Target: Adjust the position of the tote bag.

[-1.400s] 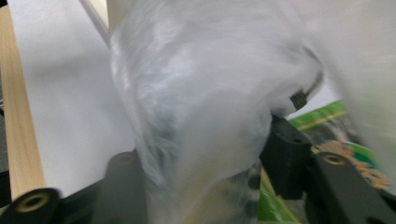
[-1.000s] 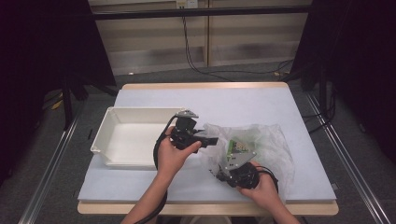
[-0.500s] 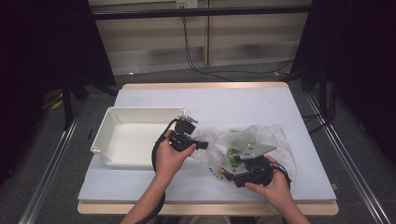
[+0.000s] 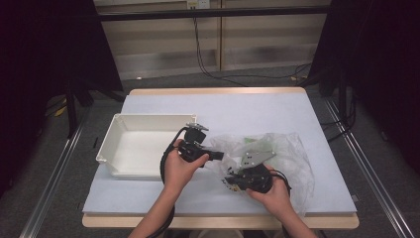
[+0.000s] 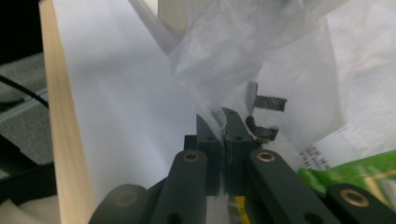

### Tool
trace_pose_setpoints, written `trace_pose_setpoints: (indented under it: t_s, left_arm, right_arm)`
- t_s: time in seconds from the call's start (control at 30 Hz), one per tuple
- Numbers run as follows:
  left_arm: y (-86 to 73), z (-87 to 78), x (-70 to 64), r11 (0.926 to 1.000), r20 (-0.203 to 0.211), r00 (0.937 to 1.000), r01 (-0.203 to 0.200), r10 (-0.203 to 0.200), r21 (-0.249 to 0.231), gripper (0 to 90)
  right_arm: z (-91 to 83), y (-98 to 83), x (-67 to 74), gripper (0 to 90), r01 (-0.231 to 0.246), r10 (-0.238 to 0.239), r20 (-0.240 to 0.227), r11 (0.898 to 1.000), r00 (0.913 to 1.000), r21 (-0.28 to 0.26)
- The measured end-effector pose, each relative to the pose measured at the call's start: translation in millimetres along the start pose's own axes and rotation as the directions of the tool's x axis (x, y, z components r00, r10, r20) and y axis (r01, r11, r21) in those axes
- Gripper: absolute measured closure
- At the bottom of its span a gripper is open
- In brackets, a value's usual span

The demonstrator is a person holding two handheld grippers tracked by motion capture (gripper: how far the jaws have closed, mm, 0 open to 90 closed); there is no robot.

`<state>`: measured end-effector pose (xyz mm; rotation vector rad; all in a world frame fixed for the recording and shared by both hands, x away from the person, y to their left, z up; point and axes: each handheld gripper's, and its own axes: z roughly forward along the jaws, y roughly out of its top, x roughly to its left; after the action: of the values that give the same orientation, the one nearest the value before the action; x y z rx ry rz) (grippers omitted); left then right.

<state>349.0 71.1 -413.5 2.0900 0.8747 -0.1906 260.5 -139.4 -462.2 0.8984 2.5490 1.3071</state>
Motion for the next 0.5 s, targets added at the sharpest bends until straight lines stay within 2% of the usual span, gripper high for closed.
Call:
trace_pose_setpoints:
  t_s: [0.03, 0.07, 0.1, 0.17, 0.2, 0.23, 0.3, 0.33, 0.37, 0.4, 0.43, 0.47, 0.5]
  left_arm:
    - [0.5, 0.2, -0.7, 1.0, -0.002, 1.0, -0.004, 0.004, -0.002, 58.9]
    - [1.5, 0.6, -1.7, 0.9999, 0.0, 0.9999, -0.011, 0.011, 0.006, 57.1]
    - [1.6, 1.7, -2.3, 1.0, 0.01, 0.9999, 0.002, -0.002, -0.005, 54.0]
    - [2.0, 5.0, -3.0, 1.0, 0.005, 1.0, 0.007, -0.007, -0.002, 44.8]
    - [1.7, 6.8, -2.9, 1.0, -0.013, 0.9999, 0.0, 0.0, 0.01, 40.8]
    - [1.2, 8.1, -2.6, 0.9999, -0.011, 0.9999, 0.002, -0.002, 0.01, 41.4]
    - [-0.7, 12.4, -2.1, 0.9993, -0.034, 0.9994, -0.001, 0.003, 0.037, 53.7]
    - [-1.3, 13.3, -1.5, 0.9977, -0.053, 0.9984, -0.014, 0.017, 0.067, 60.5]
    - [-2.0, 14.2, -0.5, 0.9966, -0.051, 0.9986, -0.007, 0.011, 0.083, 72.2]
    - [-2.6, 14.7, 0.8, 0.996, -0.057, 0.9984, 0.002, 0.003, 0.089, 76.6]
    - [-2.4, 13.5, 3.0, 0.9927, -0.068, 0.9972, -0.024, 0.033, 0.118, 80.8]
    - [-3.2, 13.8, 3.2, 0.993, -0.075, 0.9969, -0.012, 0.021, 0.118, 85.1]
    - [-3.4, 13.3, 4.6, 0.9927, -0.069, 0.9975, -0.009, 0.017, 0.12, 86.4]
  right_arm:
    - [4.1, -1.8, 1.2, 88.8, 0.003, -0.003, 0.003, 1.0, 1.0, 0.02]
    - [6.4, -2.7, 1.9, 88.9, 0.003, -0.003, -0.002, 1.0, 1.0, 0.029]
    - [10.2, -4.0, 3.1, 89.0, 0.008, -0.008, -0.003, 0.999, 1.0, 0.04]
    - [15.1, -5.1, 6.9, 89.0, 0.02, -0.019, -0.018, 0.998, 0.9997, 0.056]
    - [16.6, -5.2, 8.4, 88.9, 0.033, -0.031, -0.023, 0.997, 0.9992, 0.063]
    - [18.9, -5.8, 11.4, 88.6, 0.04, -0.038, -0.028, 0.997, 0.9989, 0.069]
    - [20.8, -7.3, 15.2, 84.1, 0.032, -0.029, -0.047, 0.998, 0.9985, 0.059]
    - [20.7, -7.8, 15.8, 79.1, 0.032, -0.03, -0.039, 0.997, 0.9988, 0.068]
    - [19.7, -8.0, 15.8, 68.6, 0.019, -0.017, -0.028, 0.997, 0.9995, 0.069]
    - [17.7, -8.0, 15.6, 61.3, -0.006, 0.007, -0.02, 0.998, 0.9998, 0.061]
    - [14.8, -7.8, 14.9, 55.8, -0.012, 0.013, -0.004, 0.998, 0.9999, 0.054]
    - [12.2, -7.5, 14.2, 51.3, -0.013, 0.013, 0.007, 0.999, 0.9999, 0.048]
    - [7.1, -6.9, 12.8, 47.0, -0.016, 0.015, 0.041, 0.999, 0.9991, 0.032]
